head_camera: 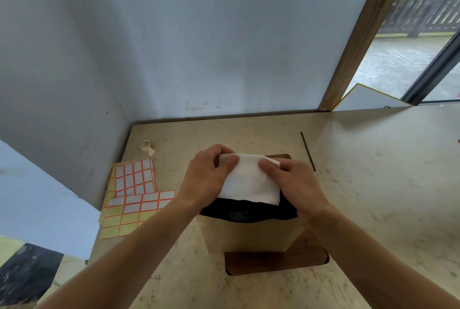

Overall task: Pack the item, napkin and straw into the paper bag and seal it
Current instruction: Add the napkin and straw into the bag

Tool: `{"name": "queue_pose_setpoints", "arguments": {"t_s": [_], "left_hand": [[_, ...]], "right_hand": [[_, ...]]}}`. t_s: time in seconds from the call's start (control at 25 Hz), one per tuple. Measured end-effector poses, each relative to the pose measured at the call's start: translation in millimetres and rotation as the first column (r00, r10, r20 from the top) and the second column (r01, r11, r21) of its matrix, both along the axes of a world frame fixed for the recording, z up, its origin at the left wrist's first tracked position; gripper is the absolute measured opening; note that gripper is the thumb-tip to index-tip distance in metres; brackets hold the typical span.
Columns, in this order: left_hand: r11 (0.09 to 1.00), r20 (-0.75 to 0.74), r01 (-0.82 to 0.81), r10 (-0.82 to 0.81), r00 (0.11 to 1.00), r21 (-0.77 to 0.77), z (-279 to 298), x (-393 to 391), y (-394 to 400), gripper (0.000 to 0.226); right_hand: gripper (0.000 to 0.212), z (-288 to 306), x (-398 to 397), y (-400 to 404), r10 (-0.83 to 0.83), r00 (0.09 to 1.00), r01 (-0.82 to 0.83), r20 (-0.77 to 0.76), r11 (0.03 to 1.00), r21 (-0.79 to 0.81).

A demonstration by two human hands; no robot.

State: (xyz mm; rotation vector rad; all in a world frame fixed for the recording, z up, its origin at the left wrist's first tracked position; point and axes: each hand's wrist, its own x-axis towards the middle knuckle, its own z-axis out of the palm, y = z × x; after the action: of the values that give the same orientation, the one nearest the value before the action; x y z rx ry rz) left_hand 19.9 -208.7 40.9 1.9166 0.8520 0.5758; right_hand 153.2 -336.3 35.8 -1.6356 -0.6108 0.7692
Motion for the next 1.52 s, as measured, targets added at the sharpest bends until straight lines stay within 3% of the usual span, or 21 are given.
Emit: {"name": "queue_pose_setpoints", "arguments": {"t_s": [0.2, 0.36, 0.44, 0.56, 0.72, 0.92, 1.12, 1.36, 1.44, 1.52], "left_hand": [[0.998, 0.054, -0.011, 0.007, 0.999, 0.063, -12, -1, -4, 0.01], [0.996, 0.048, 0.018, -0.023, 0.999, 0.086, -13, -3, -2, 0.009], [0.998, 0.064, 0.059, -0.057, 0.996, -0.029, -10, -6, 0, 0.008], [0.966, 0.068, 0.109, -0.095, 0.993, -0.236, -4, -10, 2, 0.027], [0.936, 0.121, 0.117, -0.081, 0.989, -0.331, 0, -13, 4, 0.026], [0.967, 0.075, 0.076, -0.059, 0.995, -0.242, 0, -17, 7, 0.023], [0.97, 0.078, 0.121, -0.107, 0.991, -0.21, 0, -17, 7, 0.019], [0.966, 0.035, 0.237, -0.235, 0.971, -0.106, 1, -14, 5, 0.02], [0.965, -0.021, 0.26, -0.26, 0.965, -0.009, 2, -15, 5, 0.021], [0.923, -0.183, 0.308, -0.27, 0.945, 0.231, 2, -20, 11, 0.022]], "right_hand": [[0.017, 1, 2, -6, -0.04, 0.998, 0.038, 0.042, 0.998, 0.044], [0.011, 0, 7, -9, -0.073, 0.996, 0.078, -0.056, 0.994, 0.081], [0.011, 0, 9, -10, -0.062, 0.993, 0.073, -0.102, 0.992, 0.102], [0.018, -1, 9, -10, -0.051, 0.985, 0.077, -0.164, 0.984, 0.158], [0.025, -3, 11, -11, 0.028, 0.994, -0.01, -0.105, 0.986, 0.168], [0.016, -7, 16, -16, -0.017, 1.0, 0.021, -0.024, 0.989, 0.145], [0.037, 1, 24, -21, 0.149, 0.989, -0.15, 0.017, 0.986, 0.074], [0.012, 11, 34, -10, 0.331, 0.891, -0.315, 0.31, 0.944, -0.102], [0.009, 9, 32, -9, 0.321, 0.848, -0.287, 0.421, 0.947, -0.143], [0.008, 9, 30, -9, 0.3, 0.792, -0.248, 0.533, 0.954, -0.168]]}}
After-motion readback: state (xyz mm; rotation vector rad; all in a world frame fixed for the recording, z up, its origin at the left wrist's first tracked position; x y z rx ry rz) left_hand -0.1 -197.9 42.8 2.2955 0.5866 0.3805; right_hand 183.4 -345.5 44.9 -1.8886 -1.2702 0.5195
